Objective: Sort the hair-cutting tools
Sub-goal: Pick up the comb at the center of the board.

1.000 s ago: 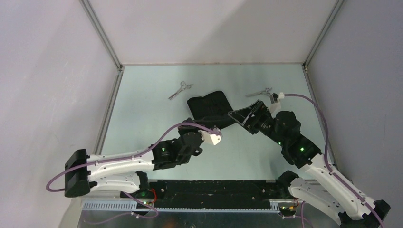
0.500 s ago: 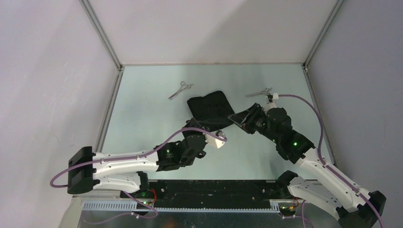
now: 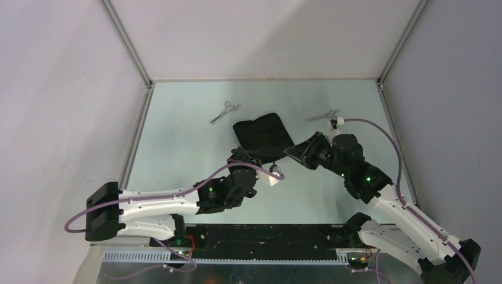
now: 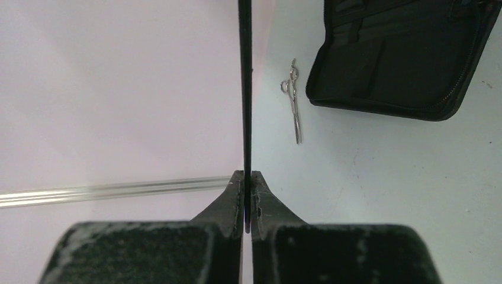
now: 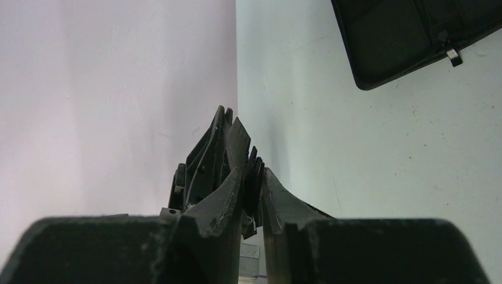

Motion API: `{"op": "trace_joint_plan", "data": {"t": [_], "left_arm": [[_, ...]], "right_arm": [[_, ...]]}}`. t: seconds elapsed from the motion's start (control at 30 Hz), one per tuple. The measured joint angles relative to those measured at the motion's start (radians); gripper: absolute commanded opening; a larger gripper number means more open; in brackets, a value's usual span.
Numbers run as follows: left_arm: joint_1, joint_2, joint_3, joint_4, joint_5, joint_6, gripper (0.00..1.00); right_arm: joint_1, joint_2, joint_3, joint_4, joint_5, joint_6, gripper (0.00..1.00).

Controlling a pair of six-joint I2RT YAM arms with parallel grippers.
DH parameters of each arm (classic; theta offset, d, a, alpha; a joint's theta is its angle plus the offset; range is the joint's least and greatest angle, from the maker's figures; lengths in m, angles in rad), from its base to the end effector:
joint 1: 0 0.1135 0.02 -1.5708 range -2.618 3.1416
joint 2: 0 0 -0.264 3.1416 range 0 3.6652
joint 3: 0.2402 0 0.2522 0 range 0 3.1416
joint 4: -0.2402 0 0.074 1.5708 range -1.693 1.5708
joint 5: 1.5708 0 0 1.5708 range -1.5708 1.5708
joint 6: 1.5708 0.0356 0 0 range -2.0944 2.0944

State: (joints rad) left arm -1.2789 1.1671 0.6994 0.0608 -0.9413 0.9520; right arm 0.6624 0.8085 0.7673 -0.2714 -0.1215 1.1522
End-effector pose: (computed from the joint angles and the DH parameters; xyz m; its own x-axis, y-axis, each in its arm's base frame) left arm 0.0993 -0.2304 0.2618 0.2192 0.9370 -0.2721 0.2959 0.2019 0.9336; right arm 0.1463 0.1196 0.3207 -0.7394 0.5735 -0.3527 -0.0635 0.4621 0.8845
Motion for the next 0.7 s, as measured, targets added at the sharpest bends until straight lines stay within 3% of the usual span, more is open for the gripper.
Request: {"op": "trace_joint_plan", "data": {"t": [0.13,0.2,0.23,0.3,0.37,0.47,0.7], "left_arm": [[0.000,0.001,0.000,0.010,-0.002,0.010,0.06],[0.000,0.005,0.000,0.012,-0.002,0.011,0.22],[0.000,0.007,0.000,0.012,-0.002,0.014,0.39],[-0.002,0.009,0.000,0.014,-0.002,0.011,0.59],[-0.002,0.009,0.000,0.018,0.000,0.000,0.71],[0.006,0.008,0.000,0.010,0.014,-0.051,0.81],[0.145,-0.021,0.045,-0.111,0.217,-0.277,0.89]], "right_arm": [[-0.014,-0.001,0.000,0.002,-0.027,0.004,0.04],[-0.023,-0.001,0.000,0.010,-0.042,0.011,0.00],[-0.026,-0.001,0.001,0.012,-0.046,0.011,0.00],[-0.038,-0.002,0.002,0.012,-0.055,0.010,0.00],[-0.052,-0.006,0.002,0.004,-0.063,0.003,0.00],[-0.096,-0.023,0.002,-0.014,-0.062,-0.013,0.00],[-0.249,-0.151,-0.030,-0.022,-0.042,-0.072,0.00]]}}
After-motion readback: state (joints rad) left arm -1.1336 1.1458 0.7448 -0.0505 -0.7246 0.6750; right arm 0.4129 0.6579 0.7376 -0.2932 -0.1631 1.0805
